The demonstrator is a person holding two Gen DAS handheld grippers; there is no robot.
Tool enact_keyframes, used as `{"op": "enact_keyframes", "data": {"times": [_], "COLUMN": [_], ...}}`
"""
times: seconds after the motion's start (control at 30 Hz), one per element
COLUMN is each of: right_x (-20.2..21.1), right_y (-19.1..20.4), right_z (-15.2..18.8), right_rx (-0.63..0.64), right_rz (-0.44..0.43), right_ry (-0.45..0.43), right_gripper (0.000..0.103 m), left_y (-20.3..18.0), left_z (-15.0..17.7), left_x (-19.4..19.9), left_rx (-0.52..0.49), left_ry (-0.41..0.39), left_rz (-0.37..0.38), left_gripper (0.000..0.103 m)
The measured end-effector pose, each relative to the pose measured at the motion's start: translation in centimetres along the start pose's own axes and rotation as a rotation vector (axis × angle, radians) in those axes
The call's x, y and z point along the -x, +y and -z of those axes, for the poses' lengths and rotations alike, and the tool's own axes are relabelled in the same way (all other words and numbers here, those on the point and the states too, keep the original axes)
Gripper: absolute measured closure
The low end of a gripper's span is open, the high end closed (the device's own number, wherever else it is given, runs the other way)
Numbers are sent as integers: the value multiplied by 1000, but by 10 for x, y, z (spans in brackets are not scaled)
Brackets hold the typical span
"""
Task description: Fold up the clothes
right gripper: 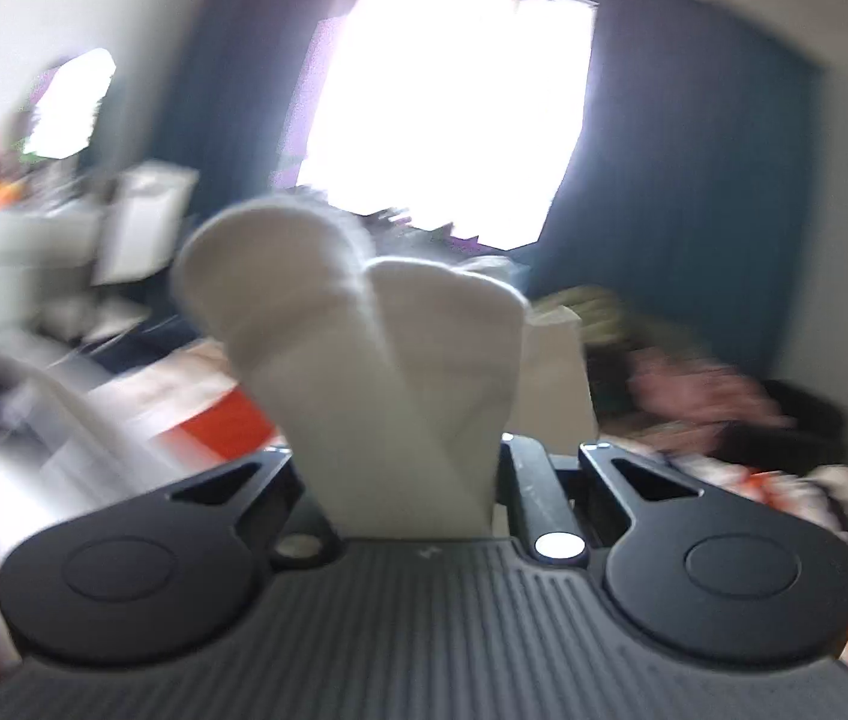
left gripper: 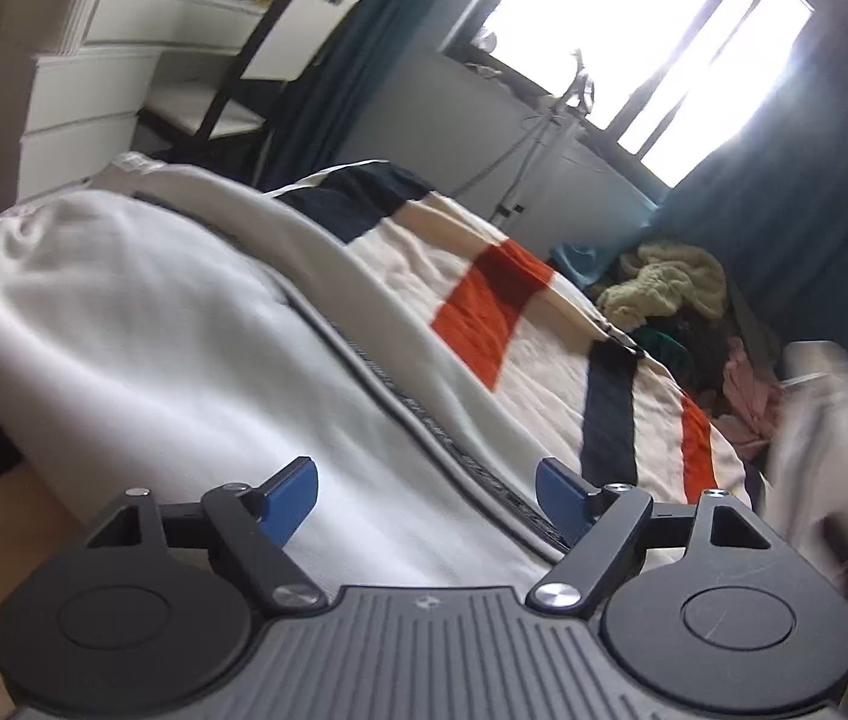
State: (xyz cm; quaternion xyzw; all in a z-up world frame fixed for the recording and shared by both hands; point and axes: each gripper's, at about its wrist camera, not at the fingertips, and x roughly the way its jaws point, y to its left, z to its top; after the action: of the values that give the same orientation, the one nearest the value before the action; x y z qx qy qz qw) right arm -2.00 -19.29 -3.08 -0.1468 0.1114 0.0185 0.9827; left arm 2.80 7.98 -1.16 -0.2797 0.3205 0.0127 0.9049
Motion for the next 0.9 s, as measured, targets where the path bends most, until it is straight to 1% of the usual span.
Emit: {"op": "enact_keyframes", "data": {"times": [0.03,0.1,0.13,0.17,0.23,0.33,0.37,0.4,0.47,0.53,0.57,0.63,0.67,0.7,0.73,0.77,0.8,0.83,0.9], "right_x": [-6,-17,-23,-24,-20,-25,-25,-23,-27,-40,-41,-32,-26,-20,-15,-10,-5,0,7], "right_y": [21,60,80,97,97,67,64,65,78,98,103,102,97,90,80,69,57,44,13], "right_z": [12,37,49,57,57,45,41,37,38,46,45,36,32,28,25,22,20,18,18], "right_rx": [52,160,211,258,259,94,66,52,78,116,135,148,120,83,21,-51,-134,-227,-413], "right_rz": [-54,-155,-192,-195,-190,-221,-227,-230,-229,-232,-234,-252,-281,-316,-372,-437,-504,-548,-593], "right_ry": [37,151,213,227,219,214,211,208,220,245,251,262,271,280,302,329,353,363,355], "right_gripper": [90,90,90,90,88,88,88,88,87,80,79,65,62,49,31,25,22,22,22], "left_y": [7,19,22,24,26,20,18,16,14,11,11,10,10,10,11,12,13,14,15], "left_z": [-2,-5,-5,-5,-5,-4,-3,-2,0,2,2,2,2,1,-1,-2,-4,-6,-10], "left_x": [-1,-4,-6,-9,-13,-19,-20,-21,-21,-22,-22,-22,-21,-19,-16,-13,-10,-4,9], "left_rx": [23,67,79,90,99,67,58,49,37,27,25,15,9,3,-1,-6,-10,-13,-27], "left_ry": [7,24,33,42,51,48,46,43,40,40,39,39,37,35,33,31,29,28,26], "left_rz": [-7,-19,-24,-29,-37,-39,-39,-38,-36,-32,-27,-20,-22,-24,-23,-21,-20,-6,25], "left_gripper": [22,22,22,22,22,22,22,22,22,22,22,22,22,22,22,22,22,22,22]}}
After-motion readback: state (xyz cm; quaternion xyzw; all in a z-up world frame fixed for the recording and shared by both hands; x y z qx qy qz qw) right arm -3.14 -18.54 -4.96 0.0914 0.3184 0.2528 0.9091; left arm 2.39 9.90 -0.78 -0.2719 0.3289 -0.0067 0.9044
